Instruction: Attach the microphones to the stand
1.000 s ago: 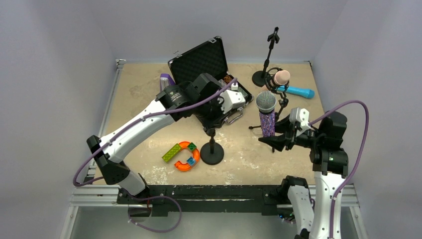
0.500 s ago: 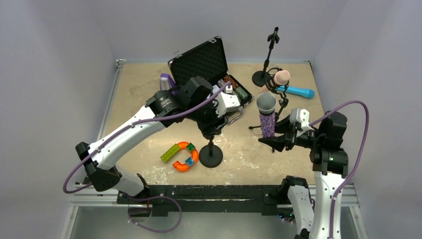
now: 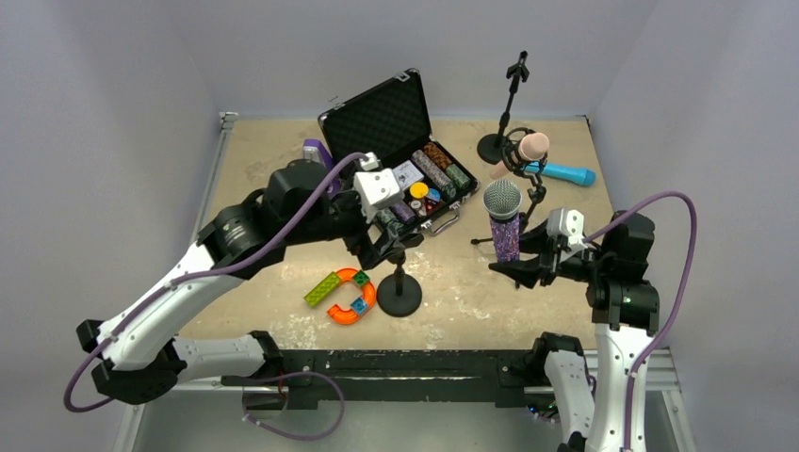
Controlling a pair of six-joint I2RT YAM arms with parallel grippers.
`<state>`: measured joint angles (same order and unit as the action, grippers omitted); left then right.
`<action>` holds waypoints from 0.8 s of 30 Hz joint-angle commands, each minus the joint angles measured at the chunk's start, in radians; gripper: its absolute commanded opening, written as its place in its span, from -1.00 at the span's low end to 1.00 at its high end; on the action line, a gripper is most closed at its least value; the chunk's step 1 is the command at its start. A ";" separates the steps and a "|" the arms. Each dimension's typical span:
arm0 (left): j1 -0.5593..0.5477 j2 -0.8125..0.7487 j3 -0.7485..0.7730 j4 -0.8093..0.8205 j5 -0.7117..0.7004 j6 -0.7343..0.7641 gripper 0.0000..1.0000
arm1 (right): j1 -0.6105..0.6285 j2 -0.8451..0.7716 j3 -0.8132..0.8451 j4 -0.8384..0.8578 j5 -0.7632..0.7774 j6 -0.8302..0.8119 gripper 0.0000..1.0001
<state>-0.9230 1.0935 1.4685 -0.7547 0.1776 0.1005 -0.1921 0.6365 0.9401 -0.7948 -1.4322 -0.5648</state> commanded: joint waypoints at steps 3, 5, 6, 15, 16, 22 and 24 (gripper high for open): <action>0.004 -0.207 -0.210 0.200 -0.057 -0.086 0.99 | -0.004 0.046 0.041 -0.175 -0.023 -0.231 -1.00; 0.005 -0.300 -0.304 0.242 -0.093 -0.124 0.99 | -0.004 0.078 0.064 -0.259 -0.018 -0.325 -1.00; 0.006 -0.338 -0.337 0.260 -0.109 -0.140 0.99 | -0.003 0.095 0.075 -0.303 -0.016 -0.374 -1.00; 0.006 -0.552 -0.542 0.330 -0.145 -0.217 0.99 | 0.005 0.259 0.167 -0.669 0.002 -0.807 -1.00; 0.006 -0.568 -0.554 0.330 -0.145 -0.215 0.99 | 0.008 0.263 0.172 -0.678 0.006 -0.816 -1.00; 0.005 -0.618 -0.607 0.287 -0.133 -0.181 0.99 | 0.046 0.239 0.171 -0.577 0.054 -0.719 -1.00; 0.006 -0.629 -0.624 0.276 -0.132 -0.177 0.99 | 0.073 0.222 0.164 -0.508 0.080 -0.646 -1.00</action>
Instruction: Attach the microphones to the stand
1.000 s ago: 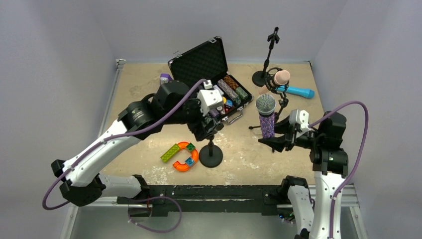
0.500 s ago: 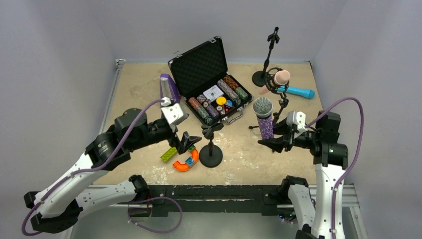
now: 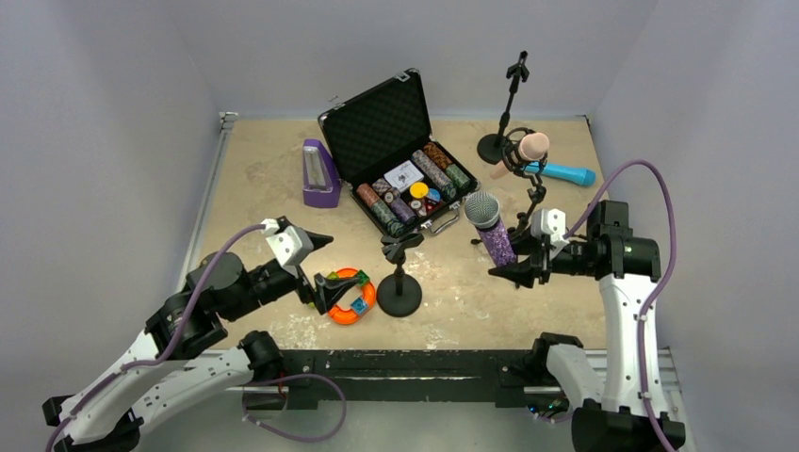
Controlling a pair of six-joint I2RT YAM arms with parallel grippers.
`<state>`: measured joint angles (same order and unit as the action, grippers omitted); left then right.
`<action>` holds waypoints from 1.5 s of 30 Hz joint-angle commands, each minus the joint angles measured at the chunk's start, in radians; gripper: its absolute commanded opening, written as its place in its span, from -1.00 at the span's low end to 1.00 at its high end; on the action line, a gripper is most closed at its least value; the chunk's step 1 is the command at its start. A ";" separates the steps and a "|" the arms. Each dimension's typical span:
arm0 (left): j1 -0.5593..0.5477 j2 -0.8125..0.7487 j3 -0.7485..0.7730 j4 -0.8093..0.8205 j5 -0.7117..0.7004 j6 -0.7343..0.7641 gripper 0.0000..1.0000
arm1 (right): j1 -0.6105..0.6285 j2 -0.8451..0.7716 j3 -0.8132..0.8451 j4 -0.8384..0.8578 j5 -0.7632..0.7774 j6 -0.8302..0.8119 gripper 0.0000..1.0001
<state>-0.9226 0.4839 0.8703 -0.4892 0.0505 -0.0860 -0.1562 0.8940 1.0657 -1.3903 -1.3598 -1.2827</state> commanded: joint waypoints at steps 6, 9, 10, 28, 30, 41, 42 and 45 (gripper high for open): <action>0.005 -0.055 -0.069 0.016 0.006 0.018 0.99 | 0.161 -0.078 0.006 0.305 0.086 0.295 -1.00; 0.005 -0.061 -0.086 0.023 0.017 0.020 0.99 | 0.206 -0.071 0.008 0.349 0.090 0.344 -1.00; 0.005 -0.062 -0.091 0.024 0.018 0.020 0.99 | 0.215 -0.065 0.014 0.350 0.092 0.348 -1.00; 0.005 -0.086 -0.144 0.054 0.025 0.017 0.99 | 0.266 -0.049 0.008 0.390 0.111 0.394 -1.00; 0.005 -0.089 -0.147 0.054 0.026 0.018 0.99 | 0.271 -0.049 0.008 0.392 0.114 0.397 -1.00; 0.005 -0.097 -0.160 0.058 0.036 0.023 0.99 | 0.283 -0.043 0.007 0.396 0.118 0.402 -1.00; 0.005 -0.098 -0.160 0.060 0.036 0.023 0.99 | 0.285 -0.042 0.008 0.396 0.117 0.403 -1.00; 0.005 -0.099 -0.163 0.064 0.039 0.023 0.99 | 0.287 -0.041 0.007 0.396 0.120 0.404 -1.00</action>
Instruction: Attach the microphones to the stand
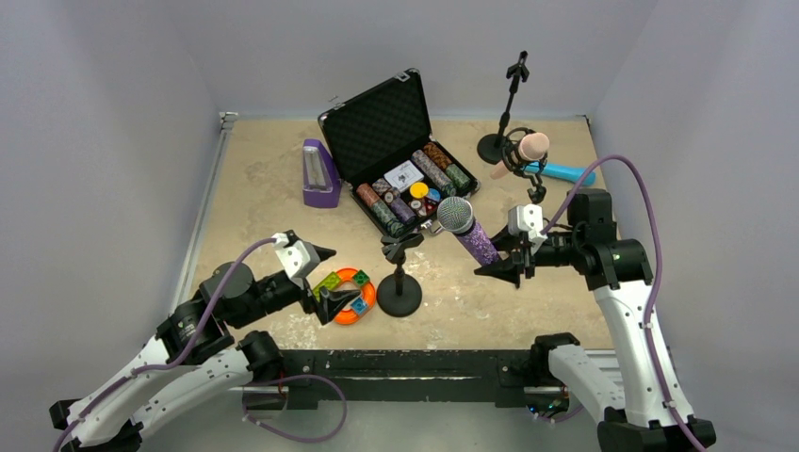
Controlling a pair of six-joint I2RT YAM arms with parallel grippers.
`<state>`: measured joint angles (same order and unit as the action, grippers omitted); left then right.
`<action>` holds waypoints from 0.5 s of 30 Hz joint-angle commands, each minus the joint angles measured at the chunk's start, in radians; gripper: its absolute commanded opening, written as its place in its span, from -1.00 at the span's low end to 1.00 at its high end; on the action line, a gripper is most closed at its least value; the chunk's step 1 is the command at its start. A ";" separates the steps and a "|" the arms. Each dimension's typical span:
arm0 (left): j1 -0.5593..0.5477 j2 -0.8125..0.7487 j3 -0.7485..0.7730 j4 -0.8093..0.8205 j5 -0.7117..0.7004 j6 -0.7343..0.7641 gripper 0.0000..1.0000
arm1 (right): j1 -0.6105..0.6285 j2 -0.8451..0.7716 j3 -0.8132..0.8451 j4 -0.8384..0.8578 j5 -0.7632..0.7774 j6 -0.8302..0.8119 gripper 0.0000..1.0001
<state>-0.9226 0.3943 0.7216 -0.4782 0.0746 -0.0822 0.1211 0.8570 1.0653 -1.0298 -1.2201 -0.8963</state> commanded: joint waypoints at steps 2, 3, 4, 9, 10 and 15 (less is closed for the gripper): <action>0.005 -0.009 -0.016 0.055 0.016 0.021 0.99 | 0.011 -0.003 0.007 0.036 -0.019 0.019 -1.00; 0.005 -0.008 -0.017 0.056 0.016 0.021 0.99 | 0.012 -0.003 0.007 0.036 -0.019 0.019 -1.00; 0.005 -0.009 -0.019 0.056 0.017 0.022 0.99 | 0.012 -0.003 0.006 0.036 -0.019 0.019 -1.00; 0.005 -0.011 -0.022 0.061 0.024 0.022 0.99 | 0.017 -0.002 0.007 0.036 -0.016 0.020 -1.00; 0.005 -0.012 -0.023 0.061 0.027 0.024 0.99 | 0.018 -0.001 0.007 0.037 -0.016 0.020 -1.00; 0.005 -0.019 -0.038 0.075 0.074 0.050 0.99 | 0.023 0.001 0.007 0.037 -0.014 0.022 -1.00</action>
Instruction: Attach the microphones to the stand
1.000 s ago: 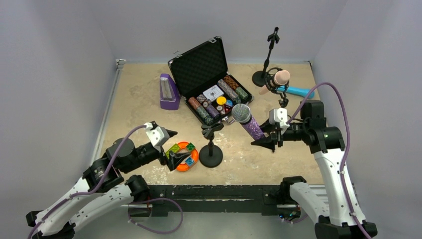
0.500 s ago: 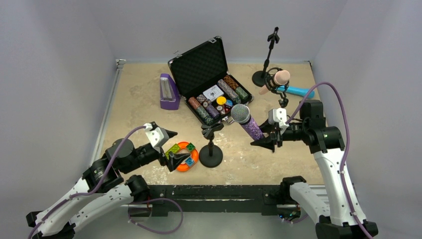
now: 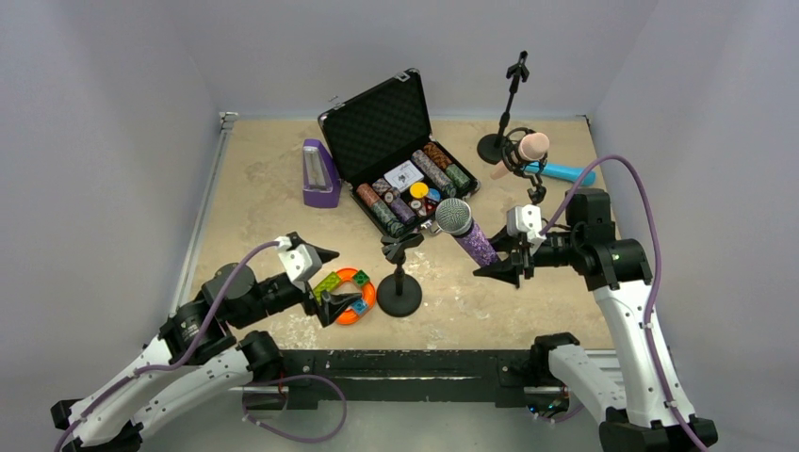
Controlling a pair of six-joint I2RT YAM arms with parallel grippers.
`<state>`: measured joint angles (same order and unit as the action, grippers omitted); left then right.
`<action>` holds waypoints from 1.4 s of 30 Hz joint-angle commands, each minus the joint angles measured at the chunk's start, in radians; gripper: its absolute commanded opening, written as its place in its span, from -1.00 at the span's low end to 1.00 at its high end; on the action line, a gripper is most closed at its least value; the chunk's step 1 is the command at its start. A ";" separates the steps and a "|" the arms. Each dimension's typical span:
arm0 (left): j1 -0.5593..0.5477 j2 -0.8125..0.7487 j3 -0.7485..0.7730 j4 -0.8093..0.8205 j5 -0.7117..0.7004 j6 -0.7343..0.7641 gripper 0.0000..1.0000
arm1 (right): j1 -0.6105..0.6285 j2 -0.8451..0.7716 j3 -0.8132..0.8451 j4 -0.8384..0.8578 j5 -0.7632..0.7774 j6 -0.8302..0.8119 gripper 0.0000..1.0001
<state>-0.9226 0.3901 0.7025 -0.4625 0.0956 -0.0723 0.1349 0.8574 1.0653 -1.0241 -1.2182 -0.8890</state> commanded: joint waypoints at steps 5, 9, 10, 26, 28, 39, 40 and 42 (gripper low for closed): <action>0.005 -0.027 -0.039 0.076 0.075 0.067 0.99 | 0.014 0.002 0.004 0.033 -0.012 0.015 -1.00; 0.005 -0.034 -0.057 0.095 0.137 0.146 0.99 | 0.017 0.002 0.002 0.034 -0.008 0.015 -1.00; 0.005 -0.036 -0.065 0.106 0.156 0.167 0.99 | 0.018 0.002 0.004 0.035 -0.009 0.015 -1.00; 0.005 0.106 -0.144 0.417 0.164 0.287 0.99 | 0.030 0.022 0.010 0.048 -0.010 0.013 -1.00; 0.005 0.147 -0.139 0.474 0.164 0.290 0.99 | 0.035 0.029 0.011 0.055 -0.010 0.018 -1.00; 0.063 0.306 -0.124 0.683 0.183 0.245 0.96 | 0.134 0.126 0.020 0.179 0.059 0.080 -1.00; 0.065 0.319 -0.125 0.696 0.198 0.238 0.96 | 0.144 0.138 0.022 0.191 0.066 0.084 -1.00; 0.068 0.339 -0.130 0.735 0.222 0.225 0.96 | 0.163 0.163 0.023 0.227 0.081 0.093 -1.00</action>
<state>-0.8654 0.6964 0.5644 0.1272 0.2310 0.1928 0.2668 0.9894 1.0603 -0.9089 -1.1511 -0.8299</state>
